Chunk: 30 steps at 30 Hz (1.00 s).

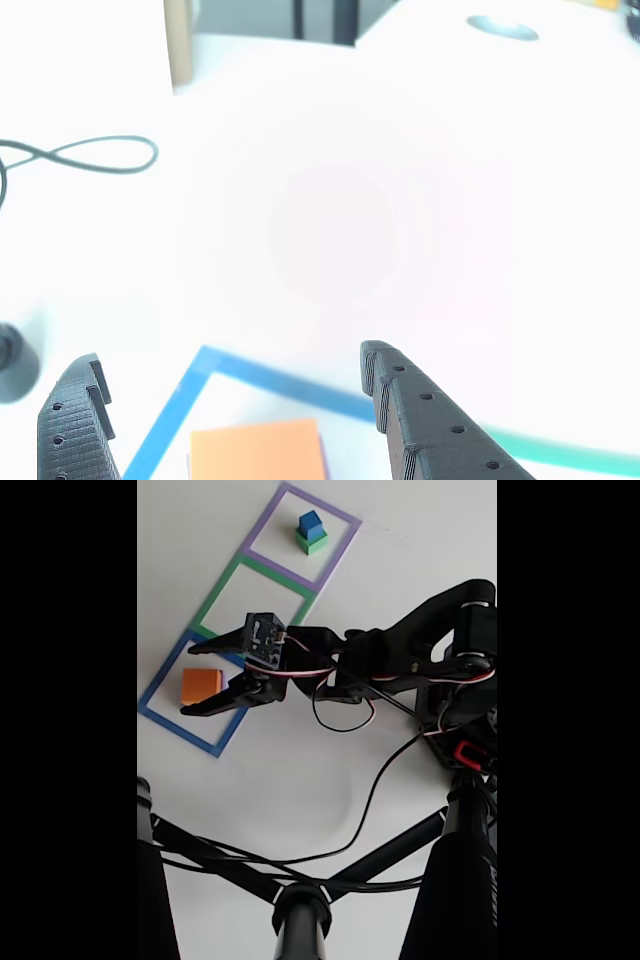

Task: Tower of hanoi

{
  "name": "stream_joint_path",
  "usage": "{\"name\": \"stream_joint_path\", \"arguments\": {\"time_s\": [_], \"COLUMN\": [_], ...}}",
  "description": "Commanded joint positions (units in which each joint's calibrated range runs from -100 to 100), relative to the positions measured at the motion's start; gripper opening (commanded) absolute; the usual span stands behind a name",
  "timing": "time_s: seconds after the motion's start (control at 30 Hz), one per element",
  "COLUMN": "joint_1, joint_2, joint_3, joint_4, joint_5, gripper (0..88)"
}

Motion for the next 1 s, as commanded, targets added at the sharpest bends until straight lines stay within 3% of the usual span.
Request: {"name": "stream_joint_path", "arguments": {"time_s": [0.0, 0.2, 0.5, 0.7, 0.97], "joint_1": [2.4, 7.3, 18.7, 27.7, 36.8], "joint_2": [-17.5, -27.5, -29.0, -28.8, -30.8], "joint_3": [-9.5, -28.8, -58.8, -70.7, -72.3], "joint_4": [26.3, 65.3, 107.3, 121.5, 125.7], "joint_5": [0.0, 0.0, 0.0, 0.0, 0.0], "gripper": [19.5, 0.2, 0.1, 0.1, 0.1]}}
